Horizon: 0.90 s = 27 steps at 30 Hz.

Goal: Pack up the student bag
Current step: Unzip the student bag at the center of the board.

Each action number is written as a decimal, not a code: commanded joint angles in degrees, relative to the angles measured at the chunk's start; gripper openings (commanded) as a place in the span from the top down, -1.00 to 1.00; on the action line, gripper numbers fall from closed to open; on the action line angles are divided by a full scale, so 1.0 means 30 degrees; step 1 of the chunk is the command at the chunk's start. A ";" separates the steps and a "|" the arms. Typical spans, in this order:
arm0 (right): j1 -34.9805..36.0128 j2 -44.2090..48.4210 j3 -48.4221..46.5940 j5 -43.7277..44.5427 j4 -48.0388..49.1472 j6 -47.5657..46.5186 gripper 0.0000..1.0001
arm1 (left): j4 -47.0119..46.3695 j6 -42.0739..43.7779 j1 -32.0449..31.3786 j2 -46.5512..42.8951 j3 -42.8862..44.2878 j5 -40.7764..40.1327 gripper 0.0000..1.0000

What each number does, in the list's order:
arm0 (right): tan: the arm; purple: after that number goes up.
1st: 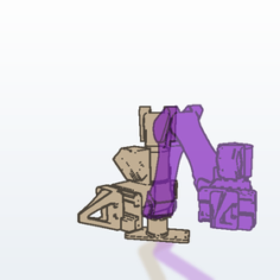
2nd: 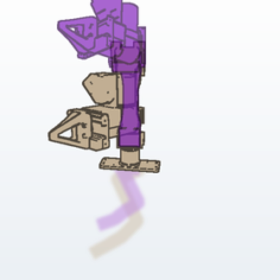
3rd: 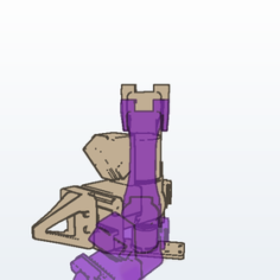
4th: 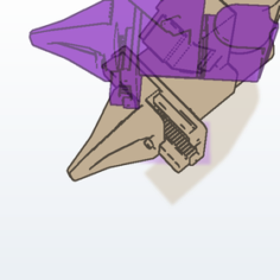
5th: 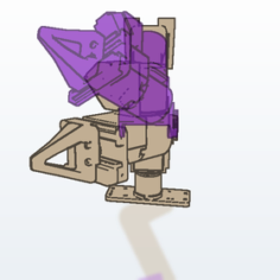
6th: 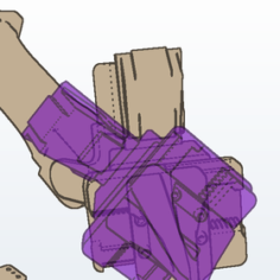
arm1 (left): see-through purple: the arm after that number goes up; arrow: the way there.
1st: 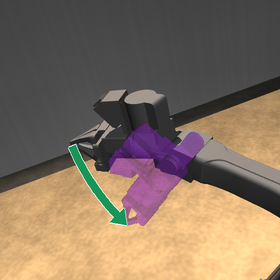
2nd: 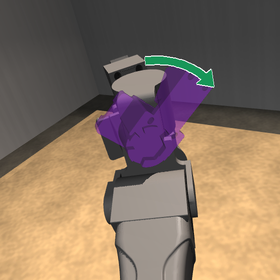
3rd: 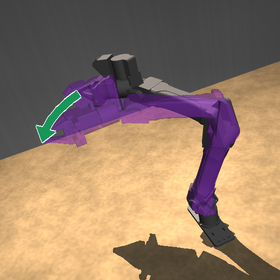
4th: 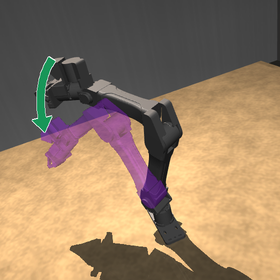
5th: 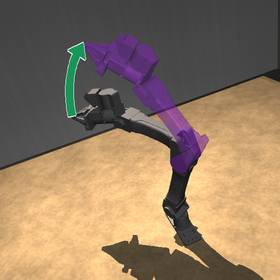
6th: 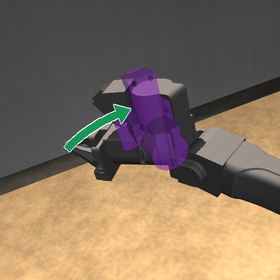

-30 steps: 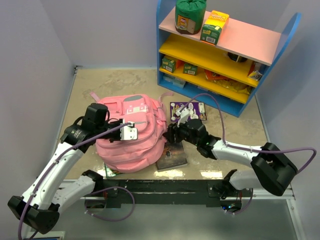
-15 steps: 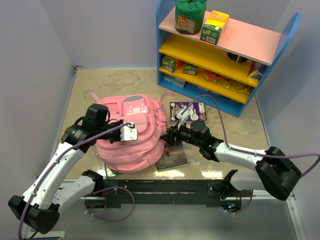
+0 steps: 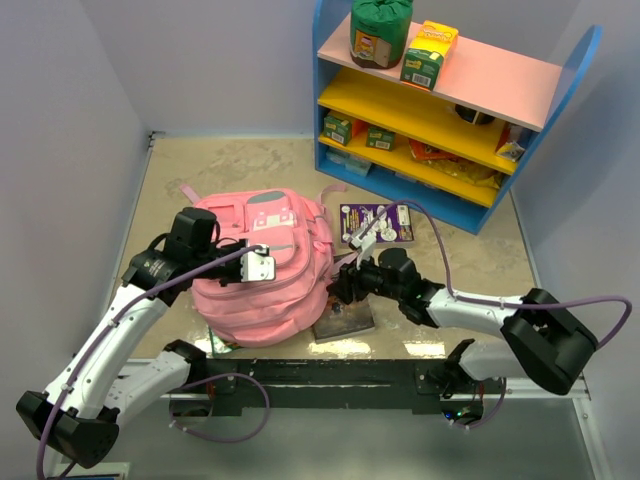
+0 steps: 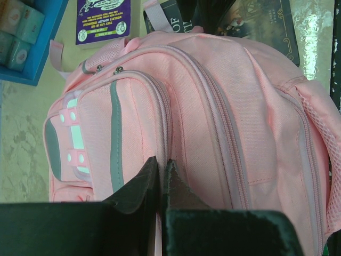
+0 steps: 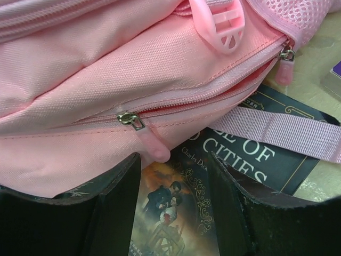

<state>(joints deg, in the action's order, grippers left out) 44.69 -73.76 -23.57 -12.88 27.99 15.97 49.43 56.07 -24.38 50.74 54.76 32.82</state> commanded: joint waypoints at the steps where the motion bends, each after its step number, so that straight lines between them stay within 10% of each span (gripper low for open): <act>1: 0.0075 -0.0636 -0.1136 0.0194 0.0660 -0.0137 -0.13 | -0.1594 -0.0029 0.0100 -0.0566 0.1492 0.1424 1.00; 18: 0.0046 -0.2659 -0.0638 -0.2061 0.4351 -0.0956 0.10 | -0.1711 -0.0117 0.0129 -0.0390 0.1638 0.1775 1.00; 27: 0.0075 -0.2194 0.0151 -0.2590 0.5055 -0.0167 0.86 | -0.2355 -0.0790 0.0129 -0.0244 0.1434 0.1600 1.00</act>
<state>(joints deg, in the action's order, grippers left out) 44.66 -82.19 -24.45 -19.09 39.13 14.57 49.41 55.16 -24.36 50.87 55.13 33.21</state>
